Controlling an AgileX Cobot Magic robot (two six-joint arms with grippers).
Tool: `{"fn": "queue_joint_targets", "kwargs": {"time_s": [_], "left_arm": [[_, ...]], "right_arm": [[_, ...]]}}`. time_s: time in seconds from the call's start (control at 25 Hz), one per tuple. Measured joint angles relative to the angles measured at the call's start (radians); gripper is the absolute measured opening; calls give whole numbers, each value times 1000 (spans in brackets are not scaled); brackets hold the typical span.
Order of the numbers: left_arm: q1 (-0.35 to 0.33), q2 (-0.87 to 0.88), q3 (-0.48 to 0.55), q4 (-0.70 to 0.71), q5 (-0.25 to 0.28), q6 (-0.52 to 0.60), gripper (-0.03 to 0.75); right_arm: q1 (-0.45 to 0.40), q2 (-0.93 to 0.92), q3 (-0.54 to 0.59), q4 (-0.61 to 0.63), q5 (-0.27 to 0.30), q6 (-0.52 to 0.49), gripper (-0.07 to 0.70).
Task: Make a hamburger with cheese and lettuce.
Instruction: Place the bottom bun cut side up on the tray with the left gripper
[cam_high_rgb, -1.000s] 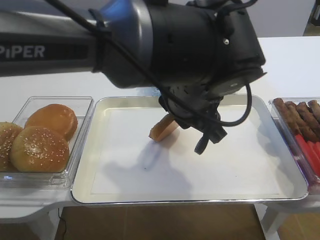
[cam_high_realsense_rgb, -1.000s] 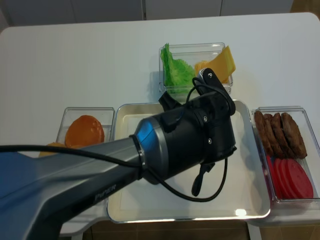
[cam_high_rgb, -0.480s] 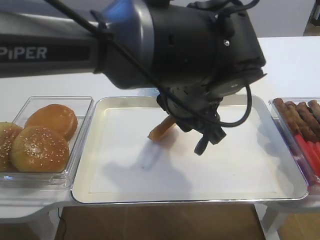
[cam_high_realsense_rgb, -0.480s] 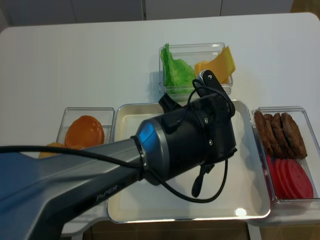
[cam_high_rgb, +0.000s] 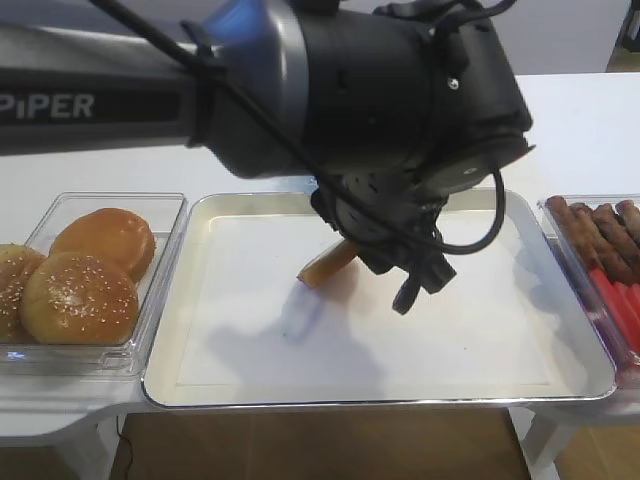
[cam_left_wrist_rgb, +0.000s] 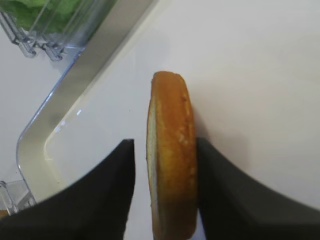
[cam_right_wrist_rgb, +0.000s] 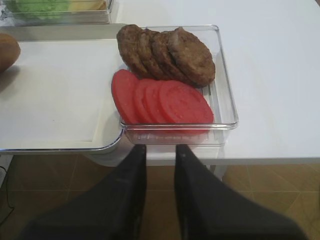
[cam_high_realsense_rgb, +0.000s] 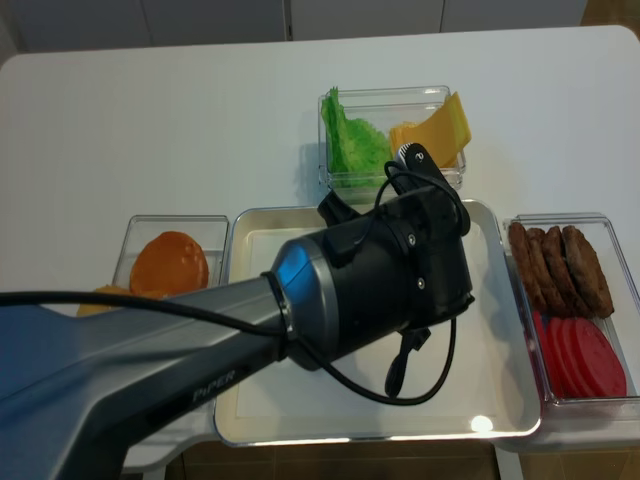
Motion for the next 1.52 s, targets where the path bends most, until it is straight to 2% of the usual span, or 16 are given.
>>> {"fn": "queue_joint_targets", "kwargs": {"time_s": [0.4, 0.92, 1.28, 1.44, 1.52], "left_arm": [[-29, 0, 0, -11, -18, 0, 331], [-29, 0, -4, -46, -25, 0, 416], [-29, 0, -4, -65, -26, 2, 424], [-18, -4, -6, -139, -26, 61, 424], [16, -14, -6, -221, -26, 119, 424]], "right_arm": [[0, 0, 0, 0, 0, 0, 153], [0, 0, 0, 0, 0, 0, 153], [0, 0, 0, 0, 0, 0, 153], [0, 0, 0, 0, 0, 0, 153], [0, 0, 0, 0, 0, 0, 153]]}}
